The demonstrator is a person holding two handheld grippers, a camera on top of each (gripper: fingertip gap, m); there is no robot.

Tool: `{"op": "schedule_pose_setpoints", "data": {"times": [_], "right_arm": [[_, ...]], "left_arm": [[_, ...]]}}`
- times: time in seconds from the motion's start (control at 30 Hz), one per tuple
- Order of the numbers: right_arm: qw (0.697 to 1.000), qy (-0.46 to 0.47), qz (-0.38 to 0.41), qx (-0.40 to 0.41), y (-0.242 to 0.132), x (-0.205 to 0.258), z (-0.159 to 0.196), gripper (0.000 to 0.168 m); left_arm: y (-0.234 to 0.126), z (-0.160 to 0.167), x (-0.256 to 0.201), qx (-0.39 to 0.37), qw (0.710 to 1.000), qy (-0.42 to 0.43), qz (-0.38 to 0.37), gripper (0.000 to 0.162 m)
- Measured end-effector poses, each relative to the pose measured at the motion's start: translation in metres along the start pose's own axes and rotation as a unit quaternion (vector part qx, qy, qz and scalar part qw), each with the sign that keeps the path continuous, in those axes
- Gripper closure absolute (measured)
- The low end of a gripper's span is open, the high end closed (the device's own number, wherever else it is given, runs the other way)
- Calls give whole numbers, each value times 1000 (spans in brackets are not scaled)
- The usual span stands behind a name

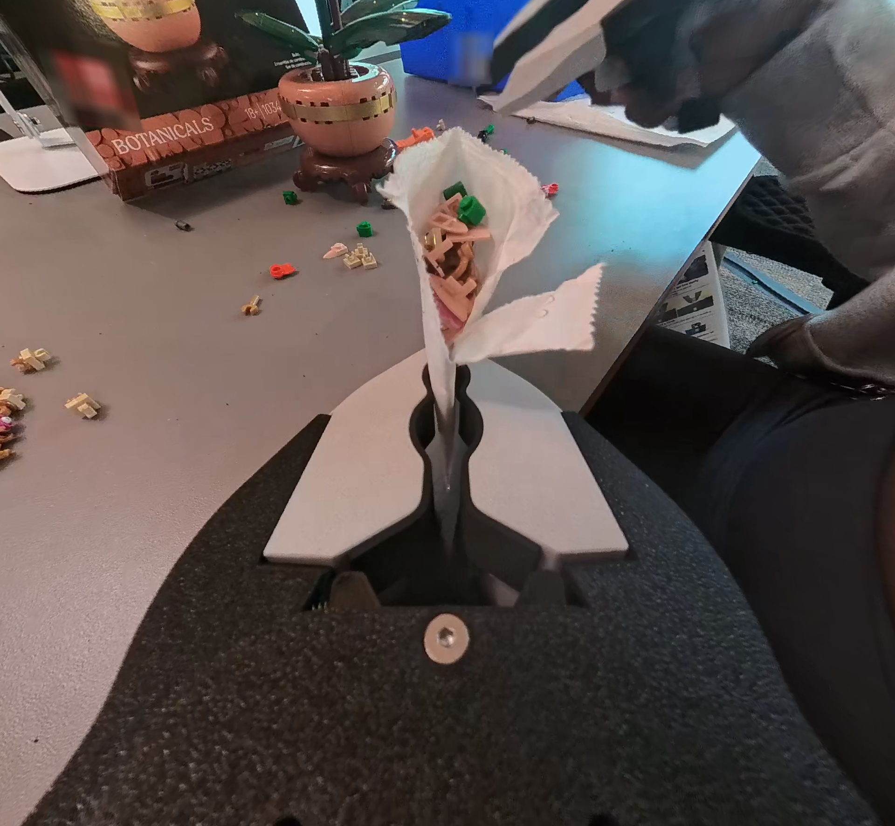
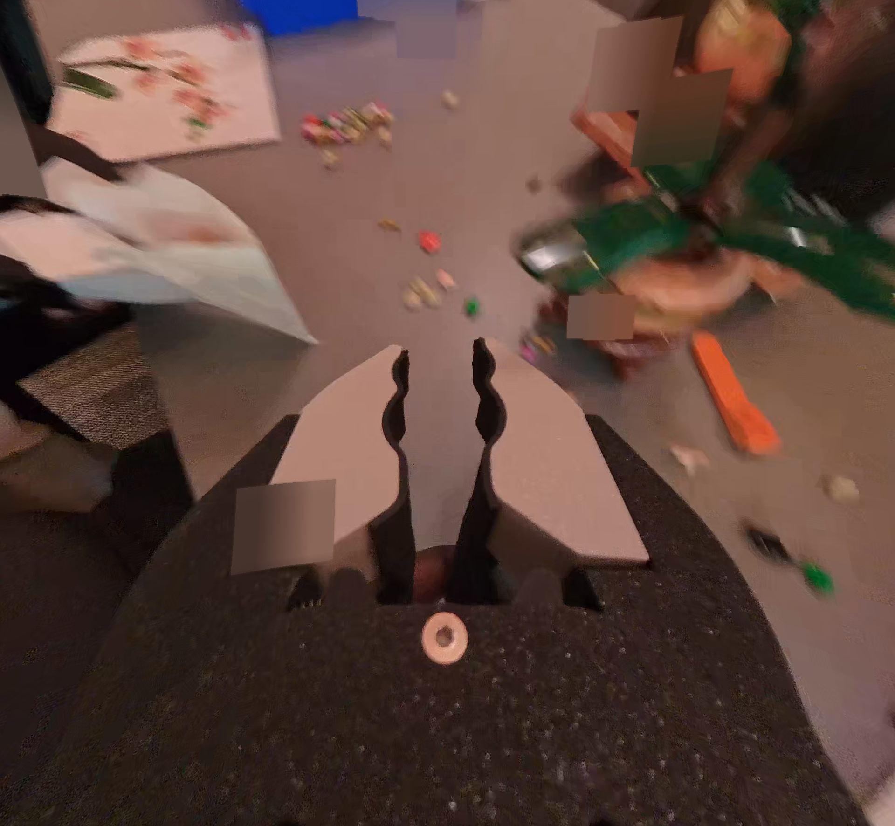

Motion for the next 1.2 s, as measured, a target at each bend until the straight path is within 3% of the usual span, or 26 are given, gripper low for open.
{"op": "schedule_pose_setpoints", "data": {"times": [0.13,0.43,0.6,0.73,0.83,0.9,0.97,1.2], "right_arm": [[994,81,1,68,-13,-44,55,144],[989,28,14,147,7,-42,75,155],[995,33,7,93,1,-33,52,160],[994,-6,-100,-53,1,40,-21,160],[985,-69,-139,-79,17,94,-49,160],[982,-94,-153,-65,29,112,-52,157],[985,-93,-145,-31,42,112,-46,140],[985,-79,-146,-40,35,105,-42,136]], "left_arm": [[0,0,0,1,1000,-1,0,158],[0,0,0,2,1000,-3,-2,158],[0,1,0,1,1000,-5,0,158],[0,0,0,1,1000,-5,-1,158],[0,0,0,0,1000,-3,-2,158],[0,0,0,0,1000,-1,-2,158],[0,0,0,-1,1000,-1,-2,158],[1,0,0,-1,1000,-2,0,158]]}}
Point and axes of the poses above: each gripper's, where its closed fingertips meet, y out along the fingers, z out of its underside, x = y × z across the jaws, the point moved 3 cm from there along -y, back along the fingers, and after that the axes turned 3 degrees about x, right-handed, at the moved point
